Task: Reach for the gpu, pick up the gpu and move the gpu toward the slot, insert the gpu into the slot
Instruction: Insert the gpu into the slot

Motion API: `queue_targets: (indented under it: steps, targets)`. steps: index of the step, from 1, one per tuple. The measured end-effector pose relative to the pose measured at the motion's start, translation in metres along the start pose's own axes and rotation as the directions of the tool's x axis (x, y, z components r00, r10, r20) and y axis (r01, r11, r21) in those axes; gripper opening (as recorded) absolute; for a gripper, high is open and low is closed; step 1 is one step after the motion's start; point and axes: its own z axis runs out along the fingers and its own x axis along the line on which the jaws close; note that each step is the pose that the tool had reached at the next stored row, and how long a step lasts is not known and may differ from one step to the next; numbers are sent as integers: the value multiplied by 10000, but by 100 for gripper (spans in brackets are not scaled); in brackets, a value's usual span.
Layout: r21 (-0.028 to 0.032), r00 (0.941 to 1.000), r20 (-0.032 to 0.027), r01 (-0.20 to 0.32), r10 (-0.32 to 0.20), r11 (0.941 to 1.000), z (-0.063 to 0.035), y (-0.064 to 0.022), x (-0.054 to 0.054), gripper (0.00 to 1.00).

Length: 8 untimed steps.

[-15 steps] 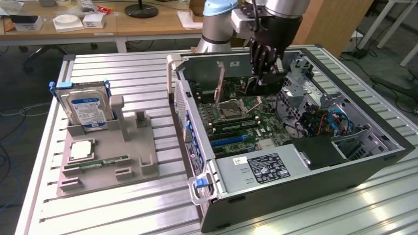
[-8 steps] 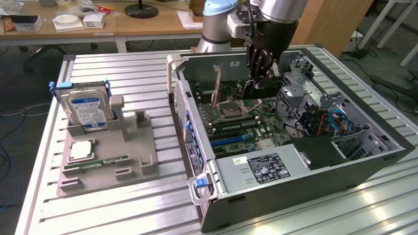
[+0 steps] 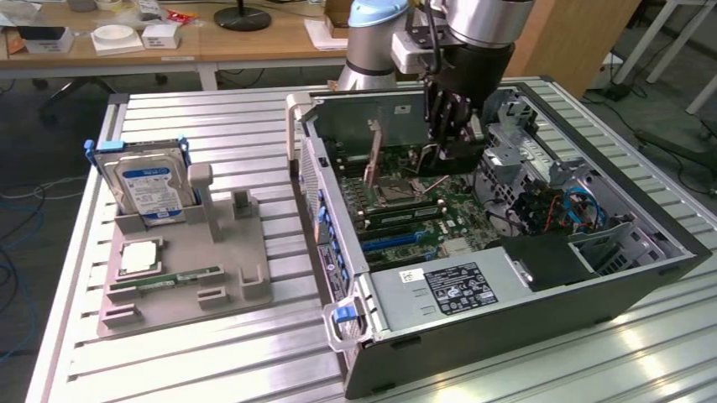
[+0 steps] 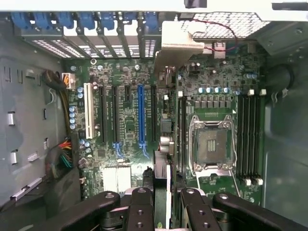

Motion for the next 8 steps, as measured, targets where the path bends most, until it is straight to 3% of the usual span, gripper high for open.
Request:
queue_targets:
  steps: [8]
  targets:
    - [-15,9995,7,318,-318,9995,130,84,16,27]
